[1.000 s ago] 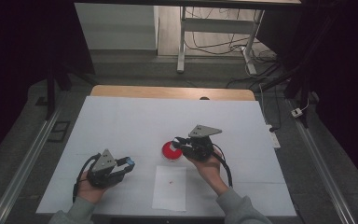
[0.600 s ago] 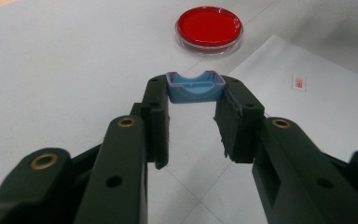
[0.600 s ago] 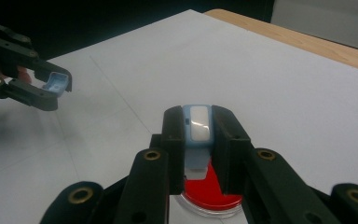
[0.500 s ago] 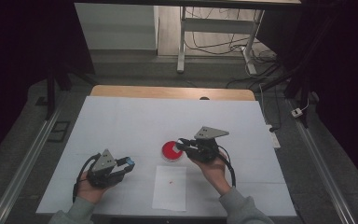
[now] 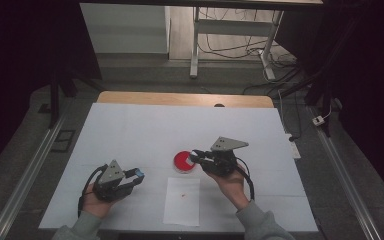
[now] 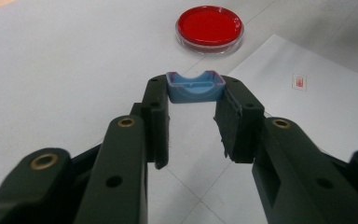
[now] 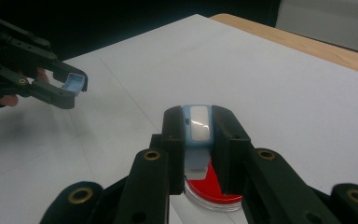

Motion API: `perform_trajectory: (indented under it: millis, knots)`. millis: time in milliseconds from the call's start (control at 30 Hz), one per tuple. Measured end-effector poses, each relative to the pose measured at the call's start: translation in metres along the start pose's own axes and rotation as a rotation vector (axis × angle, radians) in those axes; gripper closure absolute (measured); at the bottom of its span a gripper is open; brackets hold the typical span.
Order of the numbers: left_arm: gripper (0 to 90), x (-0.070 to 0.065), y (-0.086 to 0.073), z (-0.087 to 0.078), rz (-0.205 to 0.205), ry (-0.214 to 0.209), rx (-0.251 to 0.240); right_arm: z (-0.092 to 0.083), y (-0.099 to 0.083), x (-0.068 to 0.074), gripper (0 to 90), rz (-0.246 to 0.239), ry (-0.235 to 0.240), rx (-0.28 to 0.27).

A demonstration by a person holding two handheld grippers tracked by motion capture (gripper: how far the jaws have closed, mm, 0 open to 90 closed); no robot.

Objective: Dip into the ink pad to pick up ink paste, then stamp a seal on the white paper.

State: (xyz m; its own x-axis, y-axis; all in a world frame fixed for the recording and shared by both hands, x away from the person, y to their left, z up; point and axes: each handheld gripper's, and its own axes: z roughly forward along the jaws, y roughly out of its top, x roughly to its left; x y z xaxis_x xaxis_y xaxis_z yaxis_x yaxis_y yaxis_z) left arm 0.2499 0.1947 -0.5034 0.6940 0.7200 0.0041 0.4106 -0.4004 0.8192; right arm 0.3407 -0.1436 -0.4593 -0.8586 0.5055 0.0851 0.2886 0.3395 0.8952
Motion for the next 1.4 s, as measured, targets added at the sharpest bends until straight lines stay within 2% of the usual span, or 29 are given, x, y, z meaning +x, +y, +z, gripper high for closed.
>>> perform_trajectory:
  millis: [433, 1000, 1400]
  knots:
    - [65.2, 0.001, 0.000, 0.000, -0.001, 0.004, 0.001, -0.004, 0.000, 0.008, 75.1, -0.021, 0.029, 0.013]
    - [65.2, 0.000, 0.000, 0.000, 0.000, 0.000, 0.002, -0.005, -0.012, 0.020, 75.0, -0.066, 0.086, 0.096]
    - [65.2, 0.000, 0.000, 0.001, 0.002, 0.002, 0.003, -0.004, -0.018, 0.028, 74.9, -0.085, 0.116, 0.127]
